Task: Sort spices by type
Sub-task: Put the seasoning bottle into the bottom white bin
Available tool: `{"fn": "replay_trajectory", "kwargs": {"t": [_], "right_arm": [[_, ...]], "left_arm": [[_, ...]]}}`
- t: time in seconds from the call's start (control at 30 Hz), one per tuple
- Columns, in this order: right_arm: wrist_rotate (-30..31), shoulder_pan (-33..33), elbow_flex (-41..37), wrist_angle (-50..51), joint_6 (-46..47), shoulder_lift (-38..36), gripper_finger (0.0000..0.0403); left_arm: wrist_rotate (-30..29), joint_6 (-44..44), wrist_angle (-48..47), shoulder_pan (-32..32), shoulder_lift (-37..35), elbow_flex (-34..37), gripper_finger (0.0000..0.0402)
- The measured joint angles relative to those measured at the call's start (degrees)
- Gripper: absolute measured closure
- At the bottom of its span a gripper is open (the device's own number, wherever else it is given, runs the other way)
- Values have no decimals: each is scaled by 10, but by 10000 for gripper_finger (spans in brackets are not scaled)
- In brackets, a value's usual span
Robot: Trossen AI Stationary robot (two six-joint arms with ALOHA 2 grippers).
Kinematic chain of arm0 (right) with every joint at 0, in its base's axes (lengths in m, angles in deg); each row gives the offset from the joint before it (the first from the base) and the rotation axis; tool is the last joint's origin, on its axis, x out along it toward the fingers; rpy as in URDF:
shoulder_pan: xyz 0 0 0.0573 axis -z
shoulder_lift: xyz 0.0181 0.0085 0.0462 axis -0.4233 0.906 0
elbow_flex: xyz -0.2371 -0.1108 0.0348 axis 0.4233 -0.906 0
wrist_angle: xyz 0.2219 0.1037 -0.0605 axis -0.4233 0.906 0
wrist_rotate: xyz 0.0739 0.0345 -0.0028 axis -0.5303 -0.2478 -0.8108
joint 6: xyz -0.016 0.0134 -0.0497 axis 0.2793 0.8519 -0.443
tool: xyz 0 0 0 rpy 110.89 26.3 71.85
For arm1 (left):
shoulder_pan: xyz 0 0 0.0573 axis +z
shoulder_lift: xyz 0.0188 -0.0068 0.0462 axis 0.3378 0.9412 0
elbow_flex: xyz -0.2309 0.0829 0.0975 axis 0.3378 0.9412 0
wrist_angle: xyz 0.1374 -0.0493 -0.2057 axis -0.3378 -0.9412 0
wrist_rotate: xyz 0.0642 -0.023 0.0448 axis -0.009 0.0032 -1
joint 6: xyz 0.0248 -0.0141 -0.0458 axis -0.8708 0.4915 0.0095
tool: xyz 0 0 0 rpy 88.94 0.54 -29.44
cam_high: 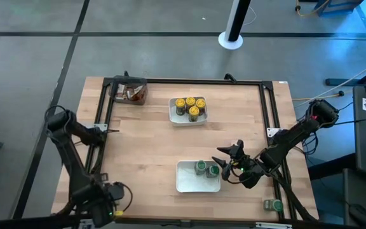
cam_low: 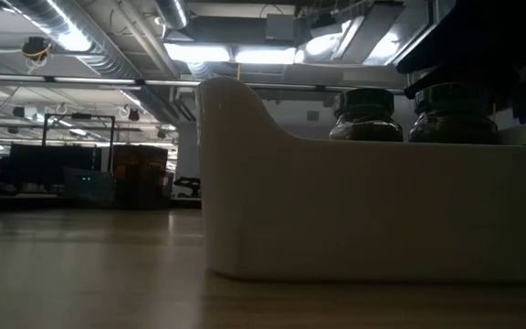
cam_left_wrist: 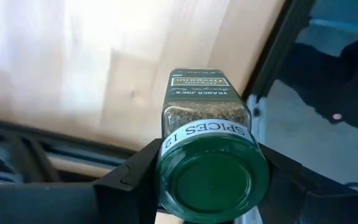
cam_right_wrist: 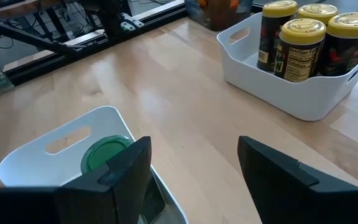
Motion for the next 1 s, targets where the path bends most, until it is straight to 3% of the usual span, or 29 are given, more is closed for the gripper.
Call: {"fn": "replay_trajectory", "kwargs": {"t": [0.17, 0.4, 1.0], "right_arm": [[-2, 0, 0, 0, 0, 0, 162], [-3, 0, 0, -1, 0, 0, 162], [-4, 0, 0, 0, 0, 0, 162]], "left_arm": [[-14, -93, -70, 60, -2, -66, 215], [-45, -214, -80, 146, -2, -124, 215], [-53, -353, 14, 305, -2, -133, 215]]}}
